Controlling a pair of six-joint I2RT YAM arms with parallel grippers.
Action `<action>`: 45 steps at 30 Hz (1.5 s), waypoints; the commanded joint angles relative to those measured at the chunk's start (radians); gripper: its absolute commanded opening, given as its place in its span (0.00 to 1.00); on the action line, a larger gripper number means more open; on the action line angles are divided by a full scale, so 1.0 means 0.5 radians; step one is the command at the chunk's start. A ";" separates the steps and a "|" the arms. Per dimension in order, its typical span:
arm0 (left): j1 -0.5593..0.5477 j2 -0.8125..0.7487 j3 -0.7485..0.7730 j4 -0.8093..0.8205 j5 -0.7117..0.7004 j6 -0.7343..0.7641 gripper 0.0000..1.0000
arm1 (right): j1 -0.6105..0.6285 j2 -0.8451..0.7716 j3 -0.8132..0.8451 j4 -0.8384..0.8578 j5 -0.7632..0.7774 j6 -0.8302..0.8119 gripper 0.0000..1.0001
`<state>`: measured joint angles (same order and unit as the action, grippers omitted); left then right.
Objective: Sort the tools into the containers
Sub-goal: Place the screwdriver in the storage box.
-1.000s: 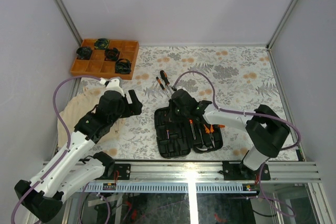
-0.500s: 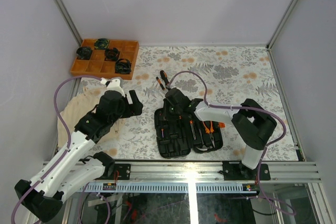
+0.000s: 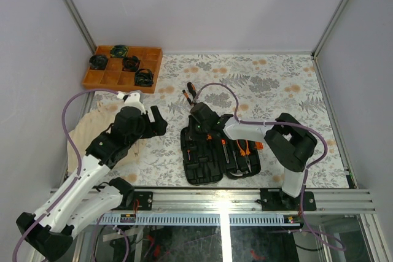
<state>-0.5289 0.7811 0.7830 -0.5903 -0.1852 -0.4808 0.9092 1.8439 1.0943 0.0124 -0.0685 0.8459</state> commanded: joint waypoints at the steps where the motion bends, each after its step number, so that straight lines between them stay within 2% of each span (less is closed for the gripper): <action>1: 0.012 -0.037 -0.019 0.067 0.017 0.027 0.83 | 0.017 0.023 0.105 0.003 0.066 -0.014 0.19; 8: 0.012 -0.025 -0.014 0.069 0.032 0.030 0.83 | 0.013 -0.015 0.109 -0.060 0.141 -0.044 0.31; 12: 0.010 -0.022 -0.014 0.070 0.049 0.035 0.83 | 0.014 -0.049 0.107 -0.089 0.155 -0.062 0.34; 21: 0.012 -0.023 -0.017 0.075 0.073 0.041 0.83 | 0.029 -0.139 0.145 -0.217 0.095 -0.146 0.25; 45: 0.011 -0.021 -0.017 0.084 0.130 0.061 0.84 | 0.183 -0.028 0.322 -0.533 0.129 -0.231 0.24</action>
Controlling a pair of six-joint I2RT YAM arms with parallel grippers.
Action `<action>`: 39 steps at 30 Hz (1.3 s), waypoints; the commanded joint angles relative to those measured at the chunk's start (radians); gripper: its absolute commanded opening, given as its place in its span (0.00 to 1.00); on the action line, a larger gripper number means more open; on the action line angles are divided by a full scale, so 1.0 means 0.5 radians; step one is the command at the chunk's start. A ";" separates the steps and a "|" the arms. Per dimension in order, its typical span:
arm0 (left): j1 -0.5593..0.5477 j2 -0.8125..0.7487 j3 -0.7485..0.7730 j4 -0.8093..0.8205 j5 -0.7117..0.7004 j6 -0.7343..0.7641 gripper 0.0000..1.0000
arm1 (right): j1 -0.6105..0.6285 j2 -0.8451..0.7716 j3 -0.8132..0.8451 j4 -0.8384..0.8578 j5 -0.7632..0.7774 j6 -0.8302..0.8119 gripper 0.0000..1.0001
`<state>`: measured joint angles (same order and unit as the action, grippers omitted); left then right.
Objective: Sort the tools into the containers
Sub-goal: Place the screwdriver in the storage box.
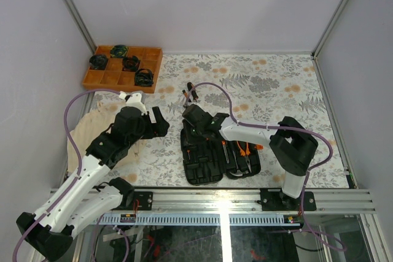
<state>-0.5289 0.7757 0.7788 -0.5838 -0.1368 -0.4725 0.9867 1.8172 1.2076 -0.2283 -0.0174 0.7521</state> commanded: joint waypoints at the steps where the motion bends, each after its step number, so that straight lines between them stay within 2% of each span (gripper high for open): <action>1: 0.012 -0.007 -0.008 0.071 0.037 0.046 0.84 | 0.031 0.035 0.101 -0.068 0.035 -0.044 0.24; 12: 0.012 -0.021 -0.007 0.070 0.051 0.051 0.84 | 0.063 0.140 0.182 -0.202 0.121 -0.075 0.22; 17: 0.010 -0.023 -0.007 0.070 0.051 0.052 0.84 | 0.105 0.202 0.253 -0.335 0.298 -0.094 0.14; 24: 0.012 -0.028 -0.008 0.067 0.049 0.051 0.84 | 0.131 0.265 0.240 -0.392 0.326 -0.068 0.10; 28: 0.011 -0.034 -0.007 0.067 0.043 0.052 0.84 | 0.134 0.278 0.182 -0.409 0.329 -0.044 0.01; 39: 0.012 -0.061 -0.004 0.061 0.020 0.047 0.84 | 0.158 0.431 0.101 -0.538 0.303 0.008 0.00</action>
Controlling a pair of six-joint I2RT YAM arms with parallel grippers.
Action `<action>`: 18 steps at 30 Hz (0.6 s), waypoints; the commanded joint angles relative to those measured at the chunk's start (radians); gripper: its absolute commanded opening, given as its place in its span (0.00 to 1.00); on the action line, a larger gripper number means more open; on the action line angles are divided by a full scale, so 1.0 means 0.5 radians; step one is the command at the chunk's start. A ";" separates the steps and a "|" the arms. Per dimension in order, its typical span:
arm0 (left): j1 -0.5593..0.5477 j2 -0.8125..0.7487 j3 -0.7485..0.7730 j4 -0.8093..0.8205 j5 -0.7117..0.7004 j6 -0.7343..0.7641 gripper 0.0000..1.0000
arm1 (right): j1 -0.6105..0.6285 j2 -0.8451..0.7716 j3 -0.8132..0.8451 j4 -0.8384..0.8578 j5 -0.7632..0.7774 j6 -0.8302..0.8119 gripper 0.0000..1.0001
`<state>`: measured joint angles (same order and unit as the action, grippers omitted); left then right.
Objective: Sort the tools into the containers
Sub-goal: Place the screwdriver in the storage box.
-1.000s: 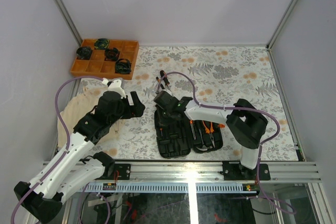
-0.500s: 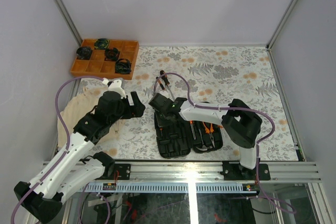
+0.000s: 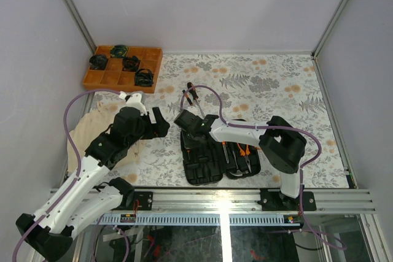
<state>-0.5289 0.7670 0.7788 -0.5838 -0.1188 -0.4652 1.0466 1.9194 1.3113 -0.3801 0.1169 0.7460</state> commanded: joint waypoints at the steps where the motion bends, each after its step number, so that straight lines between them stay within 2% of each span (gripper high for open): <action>1: 0.012 -0.051 -0.006 0.060 -0.020 0.031 0.85 | 0.044 0.250 -0.106 -0.256 0.036 0.021 0.00; 10: 0.012 -0.125 -0.016 0.057 -0.046 0.022 0.85 | 0.086 0.390 -0.111 -0.425 0.039 0.052 0.00; 18: 0.012 -0.114 -0.014 0.051 -0.051 0.020 0.85 | 0.108 0.529 -0.086 -0.500 -0.119 0.037 0.00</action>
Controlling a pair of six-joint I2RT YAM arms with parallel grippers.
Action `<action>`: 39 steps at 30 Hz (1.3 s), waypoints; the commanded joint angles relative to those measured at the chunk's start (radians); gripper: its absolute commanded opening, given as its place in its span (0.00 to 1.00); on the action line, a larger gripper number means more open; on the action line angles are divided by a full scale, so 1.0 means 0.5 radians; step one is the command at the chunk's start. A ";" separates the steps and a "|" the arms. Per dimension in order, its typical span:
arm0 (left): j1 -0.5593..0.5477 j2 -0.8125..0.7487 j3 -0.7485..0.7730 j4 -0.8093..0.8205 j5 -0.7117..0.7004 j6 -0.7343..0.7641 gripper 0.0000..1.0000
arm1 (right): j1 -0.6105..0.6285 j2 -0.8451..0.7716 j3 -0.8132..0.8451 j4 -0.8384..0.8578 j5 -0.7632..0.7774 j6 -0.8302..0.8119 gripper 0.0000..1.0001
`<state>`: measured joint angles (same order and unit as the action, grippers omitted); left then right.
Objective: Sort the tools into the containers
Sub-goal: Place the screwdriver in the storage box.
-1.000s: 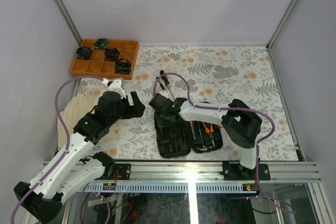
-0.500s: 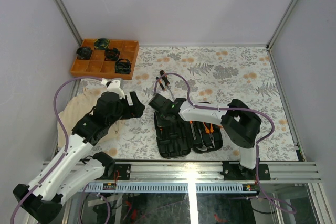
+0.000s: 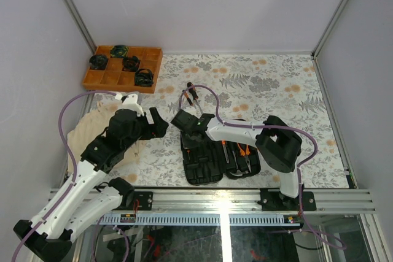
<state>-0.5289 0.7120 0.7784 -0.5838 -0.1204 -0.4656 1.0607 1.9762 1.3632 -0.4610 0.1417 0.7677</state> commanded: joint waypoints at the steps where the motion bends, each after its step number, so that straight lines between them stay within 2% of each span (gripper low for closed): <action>1: 0.012 -0.004 -0.011 0.051 -0.045 0.022 0.85 | 0.081 0.434 -0.185 -0.341 -0.188 -0.009 0.00; 24: 0.012 0.036 0.000 0.057 -0.007 0.031 0.85 | 0.097 0.824 -0.392 -0.167 -0.429 0.083 0.00; 28: 0.012 0.024 0.001 0.054 -0.014 0.026 0.84 | 0.093 0.689 -0.434 -0.193 -0.344 0.100 0.00; 39: 0.011 0.081 0.032 0.041 -0.019 0.022 0.84 | -0.064 -0.080 -0.752 -0.202 0.019 0.266 0.00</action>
<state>-0.5289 0.7403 0.7776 -0.5838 -0.1200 -0.4656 1.0573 1.9263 1.1687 -0.1181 -0.0319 0.9173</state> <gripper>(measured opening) 0.840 0.128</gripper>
